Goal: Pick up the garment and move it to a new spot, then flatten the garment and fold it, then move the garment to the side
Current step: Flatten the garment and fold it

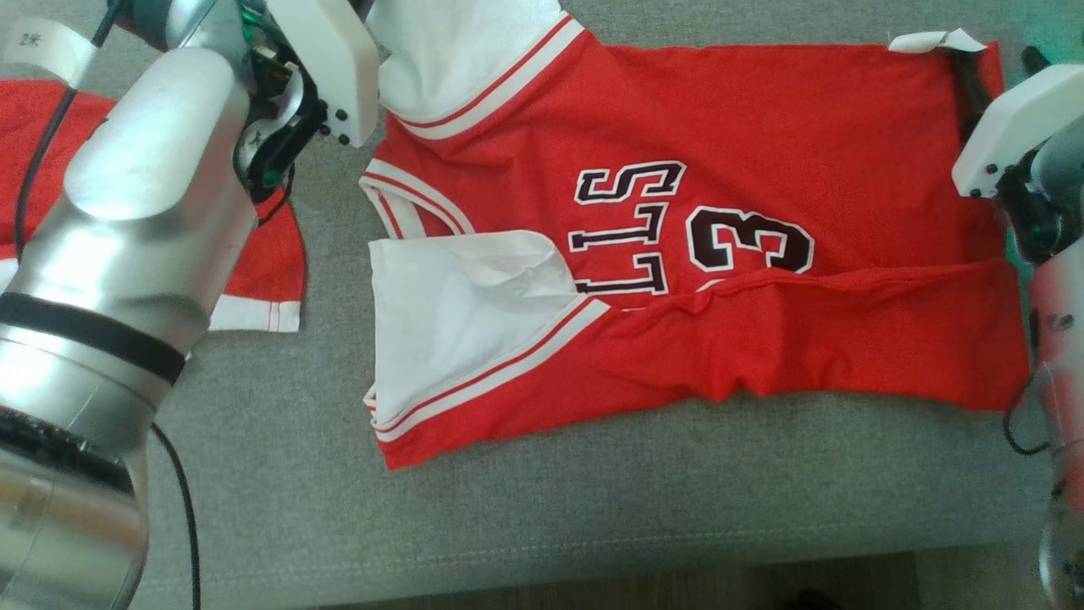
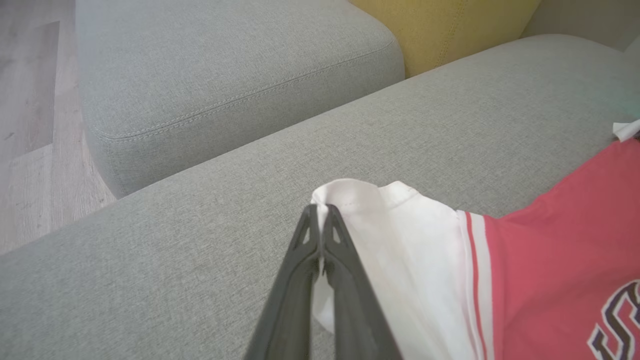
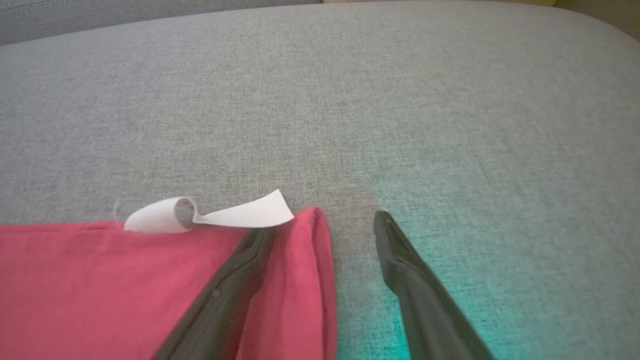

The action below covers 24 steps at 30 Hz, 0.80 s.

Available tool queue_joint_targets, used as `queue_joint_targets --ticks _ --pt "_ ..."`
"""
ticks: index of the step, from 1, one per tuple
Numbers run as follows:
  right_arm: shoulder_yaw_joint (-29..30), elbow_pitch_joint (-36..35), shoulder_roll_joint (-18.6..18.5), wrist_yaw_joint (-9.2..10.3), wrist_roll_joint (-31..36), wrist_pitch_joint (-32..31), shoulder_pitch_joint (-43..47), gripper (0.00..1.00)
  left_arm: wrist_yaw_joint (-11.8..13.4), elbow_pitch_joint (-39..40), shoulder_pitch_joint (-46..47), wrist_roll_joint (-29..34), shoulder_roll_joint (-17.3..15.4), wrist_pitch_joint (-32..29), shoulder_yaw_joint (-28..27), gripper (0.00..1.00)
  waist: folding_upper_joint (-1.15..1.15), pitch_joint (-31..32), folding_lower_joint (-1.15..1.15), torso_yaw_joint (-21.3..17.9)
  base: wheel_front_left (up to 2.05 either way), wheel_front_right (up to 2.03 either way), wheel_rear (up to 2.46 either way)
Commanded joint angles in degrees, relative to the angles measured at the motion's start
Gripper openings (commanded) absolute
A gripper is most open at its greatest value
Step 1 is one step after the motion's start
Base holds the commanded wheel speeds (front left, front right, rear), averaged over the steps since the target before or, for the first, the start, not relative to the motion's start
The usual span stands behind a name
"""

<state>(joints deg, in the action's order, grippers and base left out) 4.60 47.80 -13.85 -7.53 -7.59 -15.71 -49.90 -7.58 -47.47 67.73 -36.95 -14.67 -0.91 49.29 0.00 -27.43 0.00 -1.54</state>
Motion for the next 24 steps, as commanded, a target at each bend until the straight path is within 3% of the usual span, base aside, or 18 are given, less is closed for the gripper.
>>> queue_joint_targets --ticks 1,4,6,14,24 --pt "-2.64 -0.14 -0.78 0.04 -0.68 -0.06 -0.52 1.00 0.09 0.99 3.80 -0.64 -1.69 0.32 -1.17 0.00 0.00 -0.05 0.00 -0.01 0.00 0.00 0.00" --pt "-5.55 1.19 -1.68 0.04 -1.33 -0.13 -0.91 0.98 0.09 0.50 4.03 -1.04 -1.64 0.41 -0.58 0.00 0.00 -0.09 0.00 0.05 0.00 0.00 0.00" --pt "-7.36 1.86 -2.28 0.04 -2.05 -0.13 -1.12 0.00 0.09 0.11 4.18 -1.32 -1.61 0.50 -0.25 0.00 0.00 -0.08 0.00 0.11 0.00 0.00 0.00" --pt "-10.07 3.98 -6.80 0.04 -1.33 2.68 -3.16 0.00 0.12 -1.86 5.09 -1.92 -1.84 1.94 0.53 0.00 0.00 -0.06 0.00 0.44 0.00 0.00 0.00" --pt "-5.17 7.13 -7.59 0.04 4.97 7.95 -8.23 0.00 1.15 -5.20 8.14 -0.02 -2.02 6.74 0.94 0.00 0.00 -0.90 0.00 0.30 0.00 0.00 0.00"
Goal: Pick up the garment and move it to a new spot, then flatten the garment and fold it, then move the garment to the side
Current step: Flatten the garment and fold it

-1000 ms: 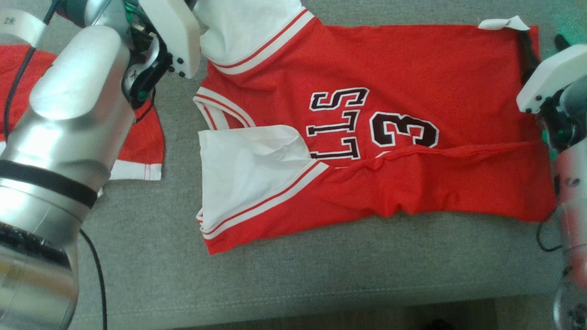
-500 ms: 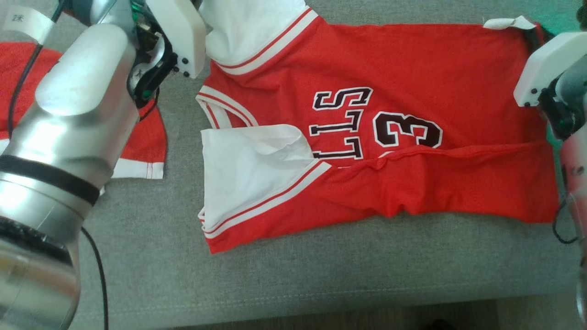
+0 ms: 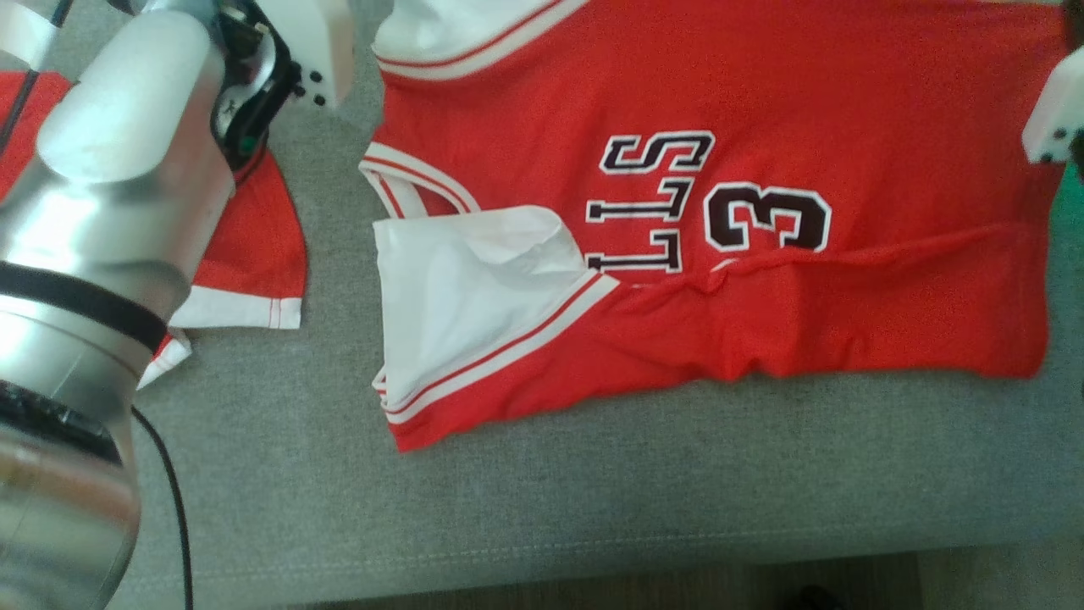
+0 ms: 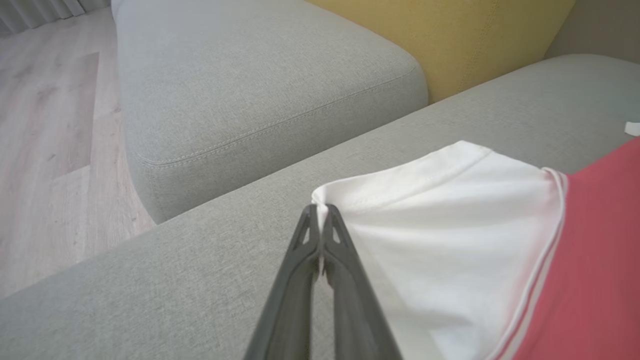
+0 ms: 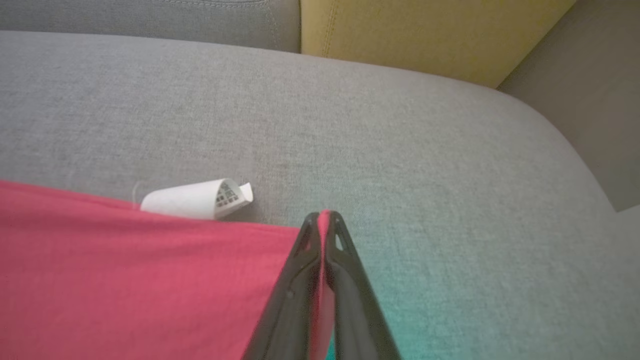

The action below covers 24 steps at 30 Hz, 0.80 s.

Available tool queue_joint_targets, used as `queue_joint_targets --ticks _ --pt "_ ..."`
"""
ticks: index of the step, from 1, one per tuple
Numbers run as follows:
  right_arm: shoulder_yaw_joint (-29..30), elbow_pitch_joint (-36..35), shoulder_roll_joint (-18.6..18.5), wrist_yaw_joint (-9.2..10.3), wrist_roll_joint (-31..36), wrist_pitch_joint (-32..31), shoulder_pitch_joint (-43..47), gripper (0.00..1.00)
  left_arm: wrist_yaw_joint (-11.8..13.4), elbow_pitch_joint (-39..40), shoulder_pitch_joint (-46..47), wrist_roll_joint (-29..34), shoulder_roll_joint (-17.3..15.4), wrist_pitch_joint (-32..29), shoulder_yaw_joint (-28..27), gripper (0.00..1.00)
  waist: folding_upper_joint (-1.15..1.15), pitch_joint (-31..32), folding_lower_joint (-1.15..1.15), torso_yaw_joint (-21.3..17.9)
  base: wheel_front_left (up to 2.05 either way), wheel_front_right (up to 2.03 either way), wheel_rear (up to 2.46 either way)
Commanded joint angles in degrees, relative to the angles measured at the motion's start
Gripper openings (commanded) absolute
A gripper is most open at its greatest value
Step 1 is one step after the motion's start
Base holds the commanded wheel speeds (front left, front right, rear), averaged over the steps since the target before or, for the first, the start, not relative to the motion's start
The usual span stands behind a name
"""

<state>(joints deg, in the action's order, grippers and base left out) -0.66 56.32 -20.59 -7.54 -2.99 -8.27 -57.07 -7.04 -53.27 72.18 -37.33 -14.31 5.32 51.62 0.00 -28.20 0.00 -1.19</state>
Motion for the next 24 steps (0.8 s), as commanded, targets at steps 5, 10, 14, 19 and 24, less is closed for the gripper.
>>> queue_joint_targets --ticks 5,10,14,19,24 --pt "1.30 -1.08 -0.36 0.05 4.36 3.53 -4.91 0.00 1.61 -1.39 6.79 2.01 -1.84 3.54 -0.92 0.00 0.00 -1.49 0.00 -0.25 0.00 0.00 0.00" --pt "3.95 -1.52 0.35 0.05 8.94 9.19 -8.44 0.00 3.27 -3.64 9.56 3.47 -0.82 7.06 -0.82 0.00 0.00 -2.15 0.00 -0.11 0.00 0.00 0.00" --pt "5.67 -0.39 1.78 0.05 10.32 12.63 -8.36 0.00 3.28 -4.72 9.52 3.61 0.59 8.59 -0.87 0.00 0.00 -1.45 0.00 0.55 0.00 0.00 0.00" --pt "6.53 1.82 2.93 0.05 9.03 15.12 -5.45 0.00 2.21 -4.51 6.50 4.51 1.07 9.41 0.36 0.00 0.00 1.62 0.00 1.10 0.00 0.00 0.00" --pt "5.60 3.89 2.67 0.05 6.80 15.70 -1.24 0.00 1.62 -2.30 1.26 4.09 0.52 9.62 0.42 0.00 0.00 6.13 0.00 1.52 0.00 0.00 0.00"
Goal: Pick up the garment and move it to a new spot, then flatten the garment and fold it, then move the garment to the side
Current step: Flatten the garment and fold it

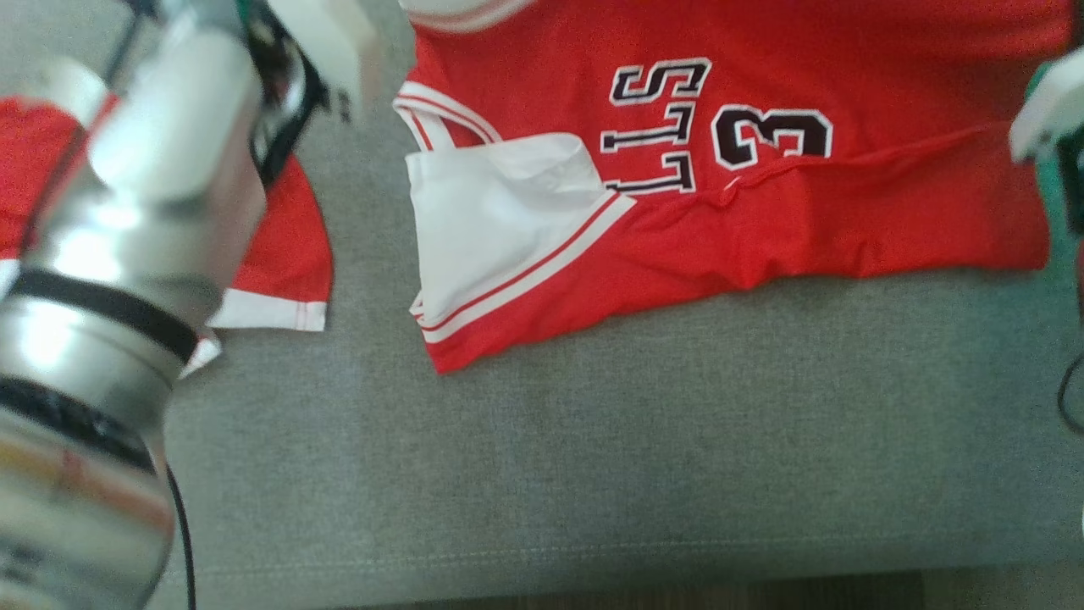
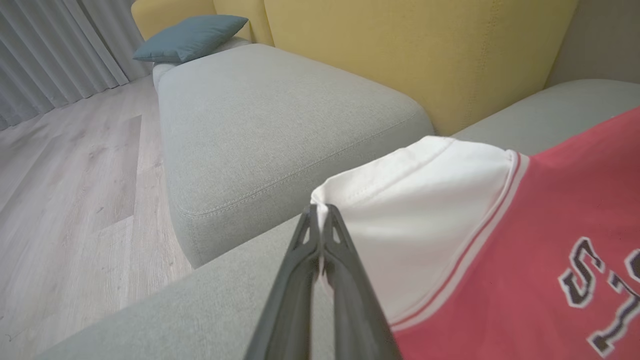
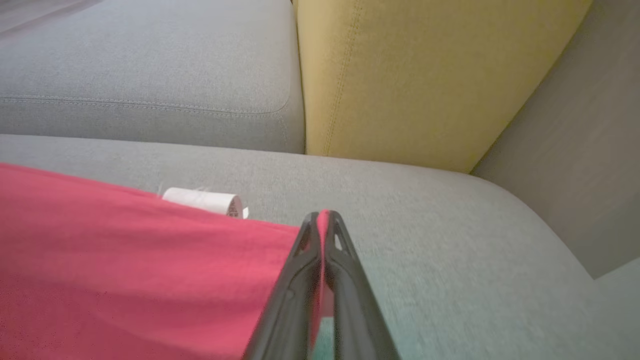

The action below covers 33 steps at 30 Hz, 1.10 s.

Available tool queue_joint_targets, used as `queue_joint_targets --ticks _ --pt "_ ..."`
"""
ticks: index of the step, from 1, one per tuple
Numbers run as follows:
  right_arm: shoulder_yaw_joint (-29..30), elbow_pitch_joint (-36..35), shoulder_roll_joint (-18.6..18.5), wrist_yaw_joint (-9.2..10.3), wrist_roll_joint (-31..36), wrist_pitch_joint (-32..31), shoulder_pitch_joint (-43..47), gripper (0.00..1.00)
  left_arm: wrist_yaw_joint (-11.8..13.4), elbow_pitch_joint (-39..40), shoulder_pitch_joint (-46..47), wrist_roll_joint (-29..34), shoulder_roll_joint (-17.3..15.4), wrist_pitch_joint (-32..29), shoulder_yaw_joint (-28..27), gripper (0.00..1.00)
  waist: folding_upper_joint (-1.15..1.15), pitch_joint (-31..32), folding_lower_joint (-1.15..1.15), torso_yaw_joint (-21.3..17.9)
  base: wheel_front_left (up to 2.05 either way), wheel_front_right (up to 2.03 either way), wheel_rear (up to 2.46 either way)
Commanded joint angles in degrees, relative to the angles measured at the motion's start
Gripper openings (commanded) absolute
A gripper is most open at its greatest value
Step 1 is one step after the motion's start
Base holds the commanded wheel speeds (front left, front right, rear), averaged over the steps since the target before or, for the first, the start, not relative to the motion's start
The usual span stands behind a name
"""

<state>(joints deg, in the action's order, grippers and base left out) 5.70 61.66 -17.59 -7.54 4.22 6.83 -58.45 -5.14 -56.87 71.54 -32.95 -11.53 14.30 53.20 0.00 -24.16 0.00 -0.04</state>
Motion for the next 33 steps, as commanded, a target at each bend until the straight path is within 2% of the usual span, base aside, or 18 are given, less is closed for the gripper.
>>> queue_joint_targets --ticks 1,11,20,29,30,31,32,33 --pt "-0.76 -1.07 -0.59 0.05 -1.05 0.50 0.99 0.00 -0.30 2.00 0.65 -0.42 -2.30 0.66 -1.20 0.00 0.00 3.06 0.00 0.59 0.00 0.00 0.00" --pt "-3.69 1.51 -2.80 0.05 -5.19 -3.24 9.15 0.00 -0.40 10.04 -11.00 -0.66 -3.52 0.27 1.33 0.00 0.00 10.47 0.00 2.74 0.00 0.00 0.00" --pt "-6.94 2.20 -4.01 0.05 -10.66 -9.09 16.97 0.00 3.20 20.65 -23.56 -1.11 -7.61 -3.38 4.65 0.00 0.00 15.66 0.00 4.04 0.00 0.00 0.00" --pt "-14.42 -3.64 -5.96 0.05 -16.80 -16.30 21.77 0.00 5.78 29.75 -31.00 -2.24 -11.44 -9.89 7.36 0.00 0.00 16.64 0.00 3.90 0.00 0.00 0.00" --pt "-14.96 -4.30 -6.39 0.05 -17.46 -17.20 22.26 0.00 6.08 30.24 -31.34 -2.28 -11.53 -10.37 7.55 0.08 0.00 16.55 0.00 3.88 0.00 0.00 0.00" --pt "-15.25 -4.92 -6.84 0.05 -18.06 -17.95 22.66 0.00 6.45 30.63 -31.58 -2.22 -11.55 -10.56 7.67 0.41 0.00 16.44 0.00 3.86 0.00 0.00 0.00" --pt "-15.43 -5.59 -7.27 0.05 -18.48 -18.37 23.00 0.42 6.88 30.85 -31.76 -2.08 -11.55 -10.60 7.77 0.74 0.00 16.32 0.00 3.85 0.00 0.00 0.00" --pt "-15.57 -6.17 -7.56 0.05 -18.86 -18.87 23.35 1.00 7.27 30.89 -31.87 -1.83 -11.57 -10.61 7.93 1.00 0.00 16.21 0.00 3.82 0.00 0.00 0.00"
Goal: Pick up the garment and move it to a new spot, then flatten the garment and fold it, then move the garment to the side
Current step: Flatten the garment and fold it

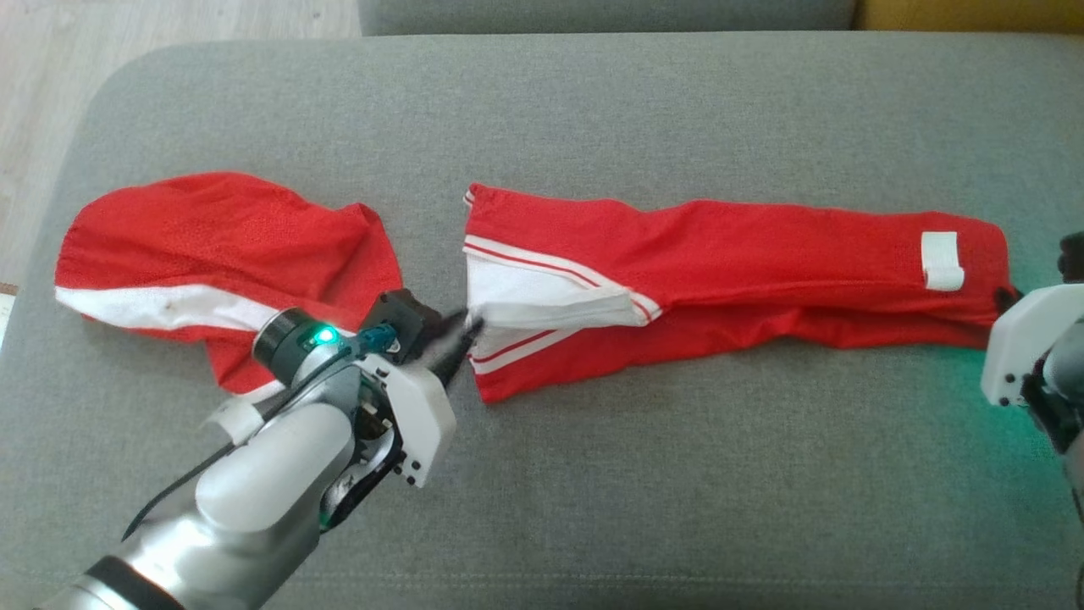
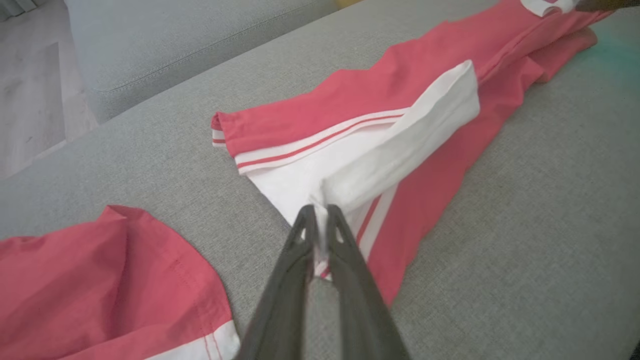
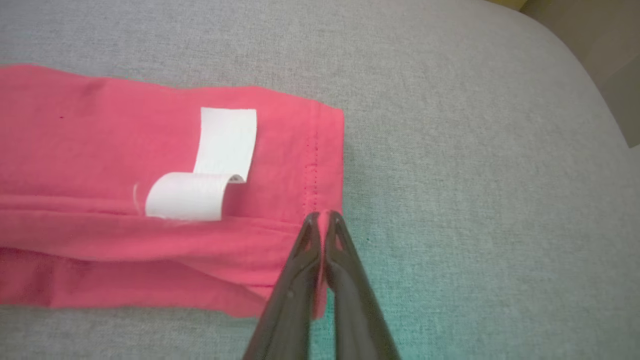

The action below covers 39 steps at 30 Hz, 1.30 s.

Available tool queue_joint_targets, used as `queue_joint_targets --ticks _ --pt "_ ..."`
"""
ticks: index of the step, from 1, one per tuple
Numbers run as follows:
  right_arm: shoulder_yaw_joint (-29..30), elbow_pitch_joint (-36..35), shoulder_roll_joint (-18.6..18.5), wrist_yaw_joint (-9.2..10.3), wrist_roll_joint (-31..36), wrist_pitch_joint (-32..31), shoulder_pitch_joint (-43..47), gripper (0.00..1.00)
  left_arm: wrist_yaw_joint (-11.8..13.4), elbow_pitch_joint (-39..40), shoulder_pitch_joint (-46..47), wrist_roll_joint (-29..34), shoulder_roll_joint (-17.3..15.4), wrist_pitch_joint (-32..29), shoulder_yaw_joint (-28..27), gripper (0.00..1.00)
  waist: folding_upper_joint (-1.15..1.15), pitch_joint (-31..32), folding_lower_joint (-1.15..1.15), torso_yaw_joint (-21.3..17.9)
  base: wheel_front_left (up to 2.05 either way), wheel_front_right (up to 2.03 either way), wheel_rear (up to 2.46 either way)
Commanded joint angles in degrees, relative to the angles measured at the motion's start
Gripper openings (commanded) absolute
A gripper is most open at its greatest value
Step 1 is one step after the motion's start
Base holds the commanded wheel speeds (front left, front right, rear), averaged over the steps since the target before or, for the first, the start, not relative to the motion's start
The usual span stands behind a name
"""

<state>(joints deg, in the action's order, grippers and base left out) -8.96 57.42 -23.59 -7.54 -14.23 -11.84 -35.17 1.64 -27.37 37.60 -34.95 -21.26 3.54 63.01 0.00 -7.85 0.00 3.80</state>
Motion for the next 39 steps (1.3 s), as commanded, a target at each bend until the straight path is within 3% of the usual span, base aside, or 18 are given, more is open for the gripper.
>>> queue_joint_targets --ticks 1,9,15,20,25,26,31,39 --pt "-0.92 -2.54 -1.63 0.05 -0.92 -0.60 0.38 1.00 0.91 1.32 1.98 0.31 -1.80 0.24 -1.87 1.00 0.00 -0.18 0.00 -0.05 0.00 0.00 0.00" --pt "2.31 -9.38 -1.59 0.05 -2.18 2.26 2.20 1.00 4.57 0.74 0.72 -1.62 -1.21 4.25 -5.16 1.00 0.00 1.46 0.00 -0.25 0.00 0.00 0.00" --pt "4.71 -17.27 2.15 0.05 -3.25 7.84 4.88 1.00 9.05 1.73 -0.99 -5.47 -0.56 9.63 -12.12 1.00 0.00 3.85 0.00 -0.11 0.00 0.00 0.00" --pt "4.97 -26.92 5.24 0.05 -3.85 12.92 10.37 1.00 13.05 7.39 -4.98 -7.15 0.55 11.38 -22.43 1.00 0.00 6.07 0.00 0.05 0.00 0.00 0.00" --pt "6.51 -34.03 8.65 0.05 -1.38 17.41 17.33 1.00 16.12 17.31 -15.32 0.25 3.55 11.43 -34.94 1.00 0.00 8.08 0.00 0.10 0.00 0.00 0.00" --pt "7.80 -36.21 10.73 0.05 0.27 19.08 19.86 1.00 15.86 20.16 -20.50 3.45 5.50 11.44 -38.90 1.00 0.00 8.44 0.00 0.00 0.00 0.00 0.00" --pt "11.23 -39.76 15.89 0.05 3.59 21.03 24.60 1.00 12.19 23.11 -29.49 9.90 10.36 11.44 -45.50 1.00 0.00 8.65 0.00 0.02 0.00 0.00 0.00" --pt "16.57 -40.09 18.02 0.05 6.49 18.18 24.37 1.00 5.13 21.50 -31.26 15.33 14.85 11.45 -49.90 1.00 0.00 6.15 0.00 1.10 0.00 0.00 0.00"
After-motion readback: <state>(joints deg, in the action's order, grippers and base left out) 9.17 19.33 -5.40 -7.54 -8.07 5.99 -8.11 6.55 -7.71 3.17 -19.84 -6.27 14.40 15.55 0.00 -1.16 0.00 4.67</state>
